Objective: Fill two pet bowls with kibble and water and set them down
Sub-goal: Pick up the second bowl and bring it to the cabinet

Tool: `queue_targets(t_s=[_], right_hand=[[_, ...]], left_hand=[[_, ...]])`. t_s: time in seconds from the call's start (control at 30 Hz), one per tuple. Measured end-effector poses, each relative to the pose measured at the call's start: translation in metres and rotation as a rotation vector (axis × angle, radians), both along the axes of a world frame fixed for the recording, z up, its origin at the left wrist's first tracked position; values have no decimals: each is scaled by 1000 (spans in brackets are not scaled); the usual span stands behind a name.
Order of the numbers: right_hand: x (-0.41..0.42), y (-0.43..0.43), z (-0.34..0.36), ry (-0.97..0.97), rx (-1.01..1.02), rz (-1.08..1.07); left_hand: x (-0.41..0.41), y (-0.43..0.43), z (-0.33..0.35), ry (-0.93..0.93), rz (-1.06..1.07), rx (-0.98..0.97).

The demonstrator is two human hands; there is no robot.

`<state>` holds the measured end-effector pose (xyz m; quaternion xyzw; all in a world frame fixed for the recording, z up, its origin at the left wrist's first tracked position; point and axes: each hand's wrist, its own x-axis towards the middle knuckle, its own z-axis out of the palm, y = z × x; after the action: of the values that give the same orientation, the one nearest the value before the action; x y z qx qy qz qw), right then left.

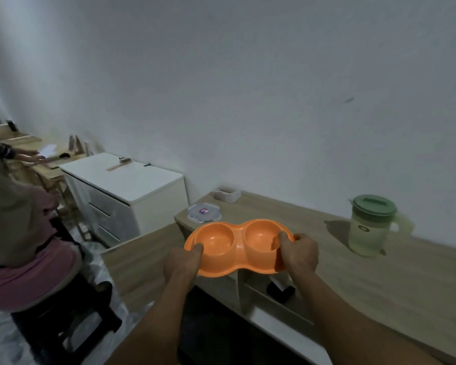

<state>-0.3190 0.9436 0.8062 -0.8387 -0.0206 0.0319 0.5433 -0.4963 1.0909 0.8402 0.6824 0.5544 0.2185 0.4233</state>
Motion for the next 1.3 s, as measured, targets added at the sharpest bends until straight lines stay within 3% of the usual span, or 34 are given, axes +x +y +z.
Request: queue_targets(t_s=[0.3, 0.67, 1.0, 1.3], right_hand=[[84, 95, -24, 41, 17, -138], [111, 103, -67, 146, -15, -414], [86, 123, -88, 239, -83, -616], [85, 133, -104, 282, -149, -615]], left_hand=[[111, 116, -6, 153, -161, 56], [211, 167, -61, 247, -501, -6], [240, 206, -84, 369, -776, 13], [242, 221, -103, 395, -815, -12]])
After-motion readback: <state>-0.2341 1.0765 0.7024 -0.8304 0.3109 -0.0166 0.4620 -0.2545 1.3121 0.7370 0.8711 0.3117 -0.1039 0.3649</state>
